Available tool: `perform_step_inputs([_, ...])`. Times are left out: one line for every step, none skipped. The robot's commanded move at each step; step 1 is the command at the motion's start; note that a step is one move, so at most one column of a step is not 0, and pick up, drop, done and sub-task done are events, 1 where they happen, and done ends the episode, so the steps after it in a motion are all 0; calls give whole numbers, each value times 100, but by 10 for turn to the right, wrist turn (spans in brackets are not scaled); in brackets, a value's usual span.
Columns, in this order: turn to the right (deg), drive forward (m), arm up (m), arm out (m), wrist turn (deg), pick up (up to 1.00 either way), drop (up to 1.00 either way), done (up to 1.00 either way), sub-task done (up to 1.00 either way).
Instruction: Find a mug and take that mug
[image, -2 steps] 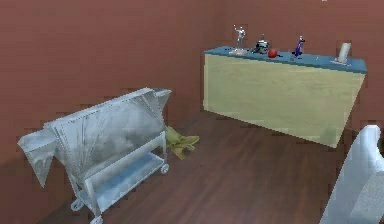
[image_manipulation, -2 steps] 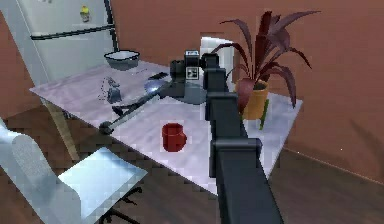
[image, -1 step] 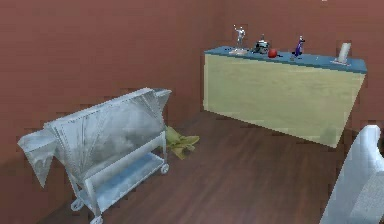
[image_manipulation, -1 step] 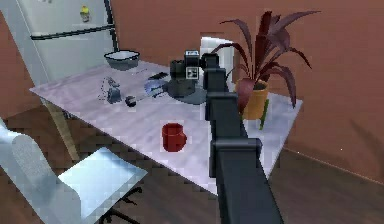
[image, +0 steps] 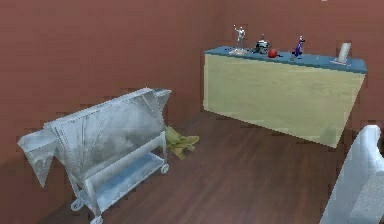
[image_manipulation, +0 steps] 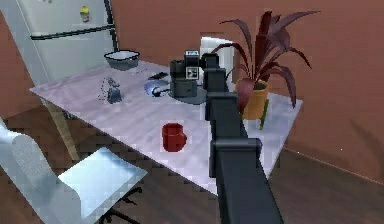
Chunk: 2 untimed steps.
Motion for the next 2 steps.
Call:
perform_step_inputs([0,0,-30,0,0,0,0,0,0])
perform_step_inputs([0,0,0,0,0,100,0,0,0])
